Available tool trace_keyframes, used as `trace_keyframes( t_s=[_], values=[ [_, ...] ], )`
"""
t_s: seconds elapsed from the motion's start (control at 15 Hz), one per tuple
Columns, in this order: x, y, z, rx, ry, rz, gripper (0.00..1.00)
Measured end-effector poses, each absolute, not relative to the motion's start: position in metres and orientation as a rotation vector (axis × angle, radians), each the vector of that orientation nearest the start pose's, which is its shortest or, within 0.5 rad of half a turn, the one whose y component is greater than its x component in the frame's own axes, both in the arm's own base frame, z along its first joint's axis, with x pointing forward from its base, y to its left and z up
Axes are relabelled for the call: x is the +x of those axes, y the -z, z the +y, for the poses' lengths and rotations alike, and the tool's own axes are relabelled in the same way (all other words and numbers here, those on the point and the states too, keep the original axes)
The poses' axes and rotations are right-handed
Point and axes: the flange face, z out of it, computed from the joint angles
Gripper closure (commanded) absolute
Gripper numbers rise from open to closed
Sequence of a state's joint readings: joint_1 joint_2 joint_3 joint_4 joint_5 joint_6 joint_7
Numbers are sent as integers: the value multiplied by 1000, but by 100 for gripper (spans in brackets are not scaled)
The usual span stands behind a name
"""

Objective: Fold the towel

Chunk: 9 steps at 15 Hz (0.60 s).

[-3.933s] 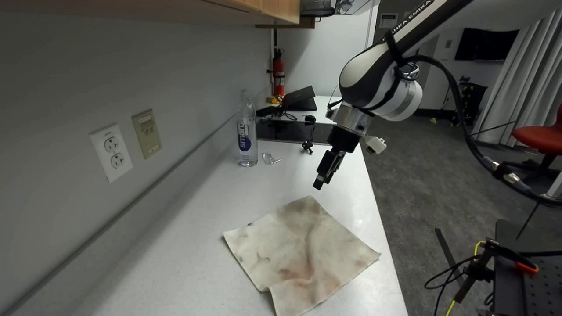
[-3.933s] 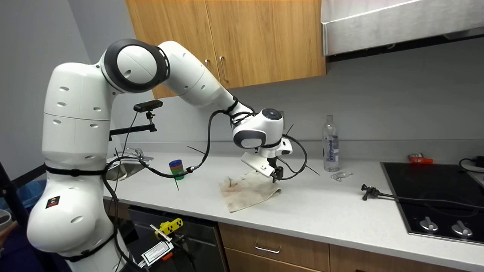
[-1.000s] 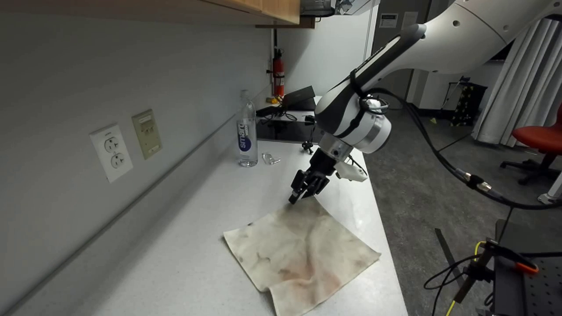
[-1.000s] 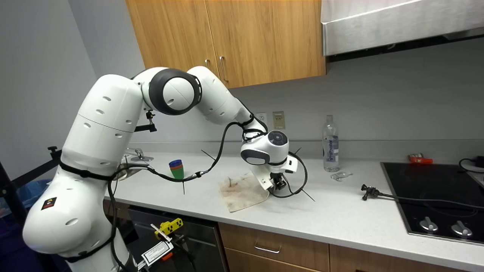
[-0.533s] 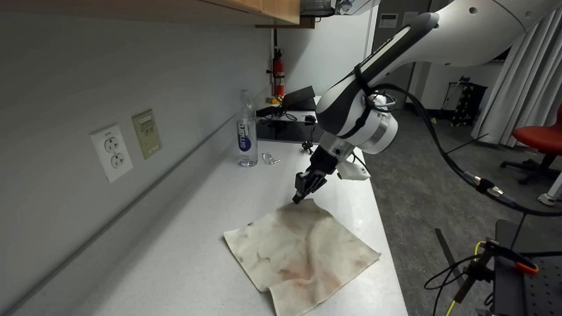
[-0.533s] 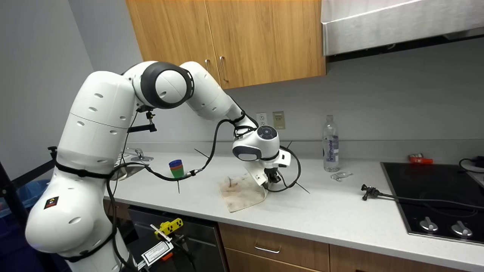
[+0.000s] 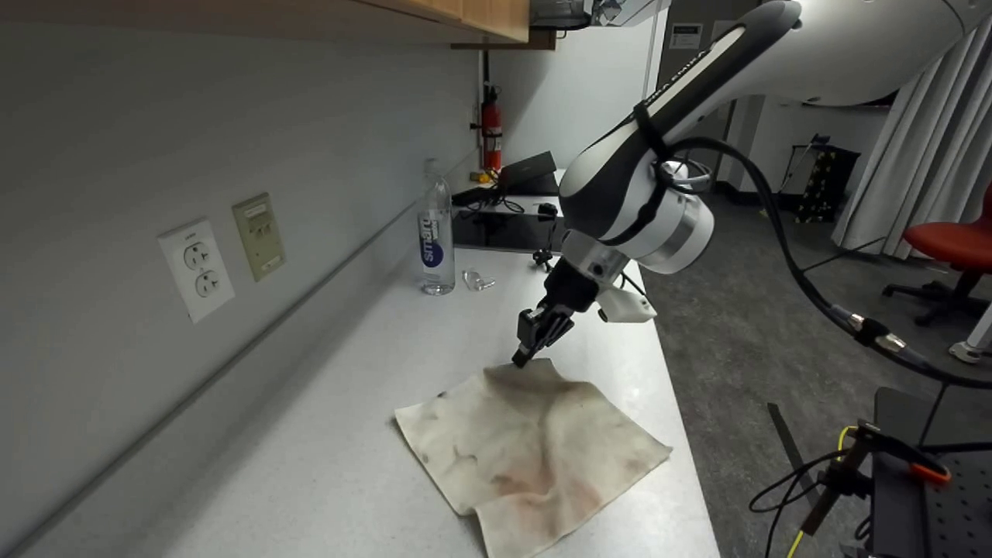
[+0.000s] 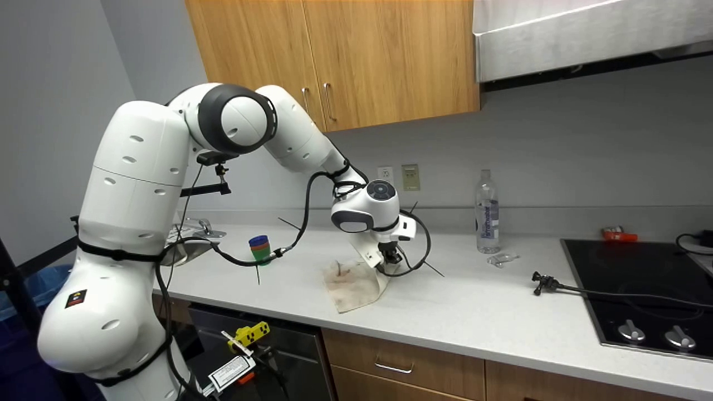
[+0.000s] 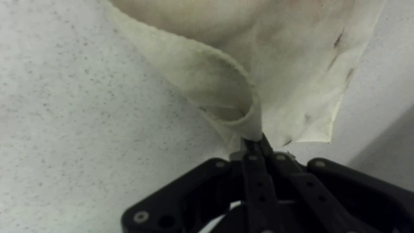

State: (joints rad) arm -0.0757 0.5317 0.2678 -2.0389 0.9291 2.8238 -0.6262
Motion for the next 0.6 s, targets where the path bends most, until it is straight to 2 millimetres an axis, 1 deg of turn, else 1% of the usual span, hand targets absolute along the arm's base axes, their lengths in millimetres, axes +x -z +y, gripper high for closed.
trace_keyframes(
  t_s=[0.13,0.4,0.6],
  values=[
    [591,-197,98,-2646,396,69,100],
    [564,-197,156,-2623,345,-76,100],
    [553,-200,186,-2598,323,-151,100]
  ],
)
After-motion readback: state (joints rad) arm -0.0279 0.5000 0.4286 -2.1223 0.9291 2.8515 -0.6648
